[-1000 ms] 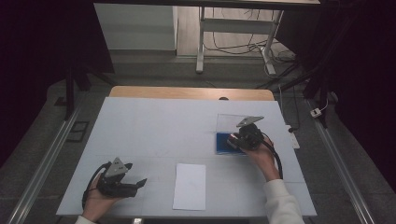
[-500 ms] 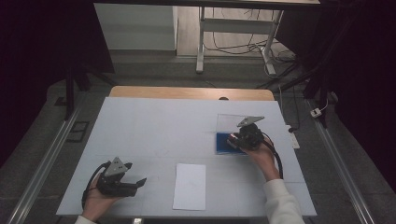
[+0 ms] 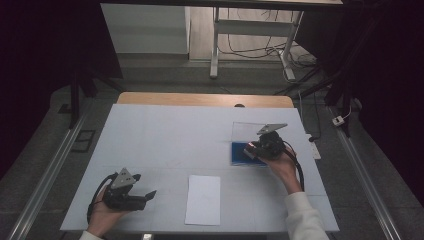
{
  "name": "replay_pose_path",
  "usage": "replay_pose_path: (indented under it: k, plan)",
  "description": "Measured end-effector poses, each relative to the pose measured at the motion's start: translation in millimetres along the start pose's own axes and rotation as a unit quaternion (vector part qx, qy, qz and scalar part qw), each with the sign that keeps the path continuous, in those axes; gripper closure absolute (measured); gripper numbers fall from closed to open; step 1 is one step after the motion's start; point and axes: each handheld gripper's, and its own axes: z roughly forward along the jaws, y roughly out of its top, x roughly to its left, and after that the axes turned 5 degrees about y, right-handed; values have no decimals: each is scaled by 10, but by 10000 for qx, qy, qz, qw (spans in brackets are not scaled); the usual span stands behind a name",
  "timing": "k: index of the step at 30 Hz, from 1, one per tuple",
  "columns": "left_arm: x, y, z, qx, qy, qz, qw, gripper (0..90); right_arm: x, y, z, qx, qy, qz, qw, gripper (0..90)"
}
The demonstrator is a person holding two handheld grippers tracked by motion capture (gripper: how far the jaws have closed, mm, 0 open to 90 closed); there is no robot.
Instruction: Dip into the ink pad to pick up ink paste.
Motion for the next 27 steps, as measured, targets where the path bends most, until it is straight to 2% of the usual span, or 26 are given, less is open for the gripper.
replay_pose_path:
  k: [3,5,10,16,27]
  plan:
    - [13,-4,6,13,-11,-9,10000,194,-38,14,-150,-369,-109,99,9992,697]
    - [11,-4,11,18,-4,3,10000,194,-45,25,-233,-466,-169,96,9987,697]
    - [0,-1,2,3,2,10,10000,194,-8,34,-245,-362,-163,7,9992,696]
    - [0,-1,3,10,0,23,10000,194,56,73,-203,-410,-56,-71,9991,695]
    - [-9,-1,5,11,-2,37,10000,194,90,107,-221,-370,-77,-112,9992,695]
